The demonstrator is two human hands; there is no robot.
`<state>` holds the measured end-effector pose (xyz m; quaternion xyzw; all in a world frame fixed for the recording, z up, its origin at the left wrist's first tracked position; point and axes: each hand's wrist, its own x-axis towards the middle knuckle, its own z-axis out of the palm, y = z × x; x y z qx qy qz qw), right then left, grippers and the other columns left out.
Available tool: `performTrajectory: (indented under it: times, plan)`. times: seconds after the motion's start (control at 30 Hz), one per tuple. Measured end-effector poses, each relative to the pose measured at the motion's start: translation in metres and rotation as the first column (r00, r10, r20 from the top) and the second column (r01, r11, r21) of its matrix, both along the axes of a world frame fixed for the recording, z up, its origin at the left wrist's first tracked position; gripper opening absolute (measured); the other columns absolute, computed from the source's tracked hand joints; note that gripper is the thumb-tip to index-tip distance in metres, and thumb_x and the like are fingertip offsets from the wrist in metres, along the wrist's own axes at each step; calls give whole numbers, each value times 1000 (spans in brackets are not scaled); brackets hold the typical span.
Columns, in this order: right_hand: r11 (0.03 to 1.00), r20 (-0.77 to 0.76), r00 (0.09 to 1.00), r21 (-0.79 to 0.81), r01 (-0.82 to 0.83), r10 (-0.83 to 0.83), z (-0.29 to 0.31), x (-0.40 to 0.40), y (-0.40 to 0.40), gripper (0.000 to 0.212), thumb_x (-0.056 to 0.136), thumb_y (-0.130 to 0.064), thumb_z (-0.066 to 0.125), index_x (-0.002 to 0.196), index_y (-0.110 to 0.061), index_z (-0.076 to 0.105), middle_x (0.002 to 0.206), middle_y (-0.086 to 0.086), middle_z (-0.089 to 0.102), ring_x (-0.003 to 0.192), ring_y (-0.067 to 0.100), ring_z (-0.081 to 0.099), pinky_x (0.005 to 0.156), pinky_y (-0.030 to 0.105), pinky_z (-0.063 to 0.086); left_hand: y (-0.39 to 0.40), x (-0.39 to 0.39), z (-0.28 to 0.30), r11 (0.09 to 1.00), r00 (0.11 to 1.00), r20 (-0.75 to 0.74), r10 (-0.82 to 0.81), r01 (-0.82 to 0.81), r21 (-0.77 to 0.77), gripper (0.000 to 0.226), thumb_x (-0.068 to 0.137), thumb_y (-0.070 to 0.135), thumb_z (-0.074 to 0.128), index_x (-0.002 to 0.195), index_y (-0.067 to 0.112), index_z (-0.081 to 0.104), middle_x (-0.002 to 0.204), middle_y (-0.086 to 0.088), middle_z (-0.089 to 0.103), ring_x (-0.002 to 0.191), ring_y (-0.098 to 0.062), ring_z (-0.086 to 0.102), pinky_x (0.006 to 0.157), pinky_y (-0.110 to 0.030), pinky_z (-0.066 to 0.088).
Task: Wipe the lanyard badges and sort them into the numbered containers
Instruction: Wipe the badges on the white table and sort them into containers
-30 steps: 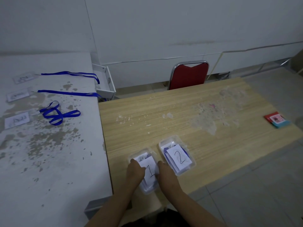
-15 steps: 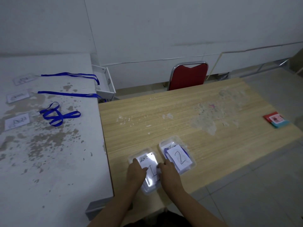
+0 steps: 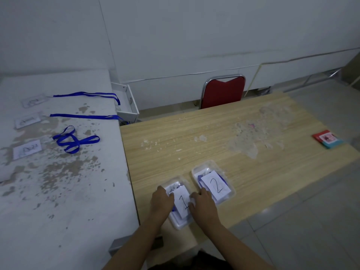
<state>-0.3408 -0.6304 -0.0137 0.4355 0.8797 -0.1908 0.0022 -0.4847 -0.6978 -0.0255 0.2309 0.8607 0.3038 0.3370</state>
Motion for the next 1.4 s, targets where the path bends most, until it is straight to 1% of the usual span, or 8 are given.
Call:
performTrajectory:
  times: [0.1,0.3,0.57,0.73,0.97,1.03,1.13,1.4]
  plan:
    - [1000,-33,999,9,17,-16,3,0,-1,23,97,-29,48,116,-20,58,117,0,49,110,14,45,83,19,37,-3,-2,2,1000,1000,10,3,-3,16,33,93,24,60,113,0,54,114,-18,62,97,-27,61,76,-29,49]
    - [999,-110,993,-25,30,-33,15,-4,-7,30,97,-27,50,124,-18,58,121,2,51,113,17,49,91,25,44,-11,-9,14,998,999,-2,49,-49,49,28,93,26,60,109,4,54,111,-15,63,87,-19,56,69,-24,41]
    - [994,-167,980,-27,-110,104,34,-12,-40,26,98,-33,48,120,-24,60,114,-5,57,96,9,59,80,17,44,-58,-7,43,985,981,-100,166,-160,64,29,96,34,53,118,15,56,115,-4,65,101,-20,61,75,-23,40]
    - [973,-190,956,-17,-231,224,46,-12,-90,30,95,-34,53,124,-28,59,116,-7,58,101,8,59,81,19,46,-134,3,55,941,942,-99,320,-304,148,25,94,34,57,112,17,60,109,-4,67,98,-22,62,74,-25,45]
    - [904,-283,880,-89,-419,381,53,-21,-193,23,96,-31,52,115,-26,63,112,-6,61,93,6,59,82,23,52,-276,23,54,854,876,-32,482,-461,242,8,95,23,57,100,17,61,94,-1,69,85,-20,65,79,-34,55]
    - [883,-305,861,-112,-456,407,54,-24,-225,27,96,-32,54,120,-25,63,118,-7,60,101,6,59,88,21,50,-315,27,54,833,867,19,498,-484,270,7,96,18,57,99,16,62,91,-2,71,80,-21,66,71,-31,54]
    - [842,-305,829,-129,-523,468,57,-30,-268,27,96,-35,53,122,-30,61,118,-10,59,98,5,59,84,19,48,-368,30,56,799,852,94,514,-516,309,9,96,15,57,94,18,66,86,-2,72,72,-18,67,58,-21,50]
    - [743,-273,749,-148,-653,604,56,-85,-365,27,96,-36,51,121,-34,61,117,-13,59,94,5,59,78,15,42,-481,-1,56,659,730,169,662,-674,333,9,95,13,59,92,13,68,85,-5,72,66,-13,63,55,-17,46]
